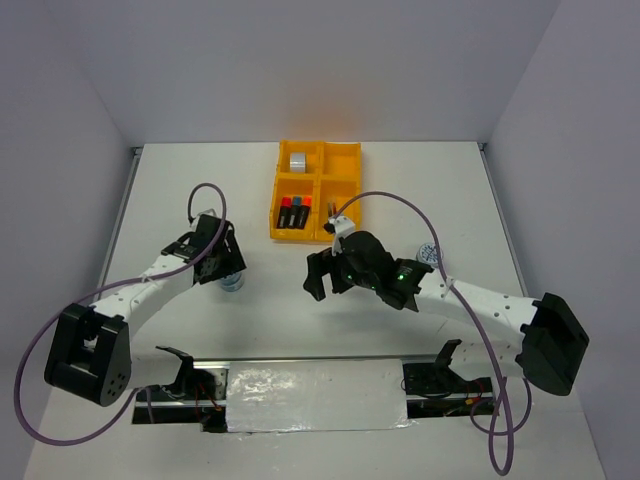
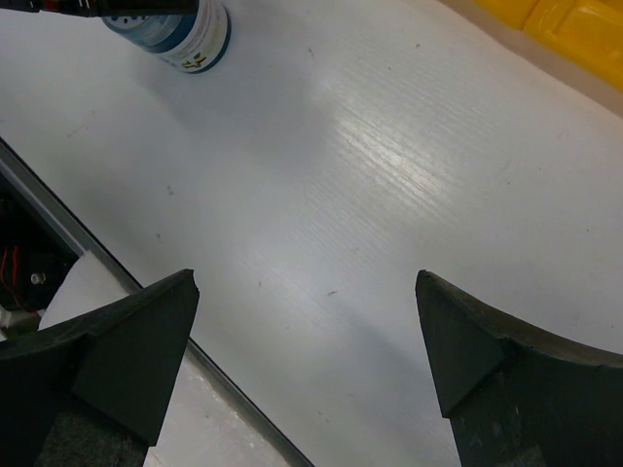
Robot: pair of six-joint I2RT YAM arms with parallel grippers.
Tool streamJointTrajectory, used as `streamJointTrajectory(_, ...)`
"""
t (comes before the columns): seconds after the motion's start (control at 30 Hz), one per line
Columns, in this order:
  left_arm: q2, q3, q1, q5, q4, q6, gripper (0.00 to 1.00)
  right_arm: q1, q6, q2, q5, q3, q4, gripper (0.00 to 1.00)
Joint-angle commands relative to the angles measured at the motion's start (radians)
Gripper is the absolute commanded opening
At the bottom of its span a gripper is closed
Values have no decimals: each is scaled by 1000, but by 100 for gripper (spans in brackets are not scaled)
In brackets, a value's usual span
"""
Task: Sort the stationery into containers
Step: Pick up the stationery from the center of the board, then place the stationery in the storage box.
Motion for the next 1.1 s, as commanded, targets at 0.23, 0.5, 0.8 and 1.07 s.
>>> streamJointTrajectory(0.23, -10, 47, -53, -20, -28, -6, 0, 15, 15, -25, 29, -6, 36, 100)
streamJointTrajectory(0.5, -96, 206, -106, 75, 40, 61, 0, -10, 150, -261, 339, -57, -95, 100)
streamJointTrajectory(0.8, 225, 594, -114, 254, 376, 166, 0, -34, 234, -603, 474, -113, -221, 100)
streamJointTrajectory(1.07, 725, 1080, -120, 378, 515, 264, 0, -42, 197, -594, 434, -114, -235, 100)
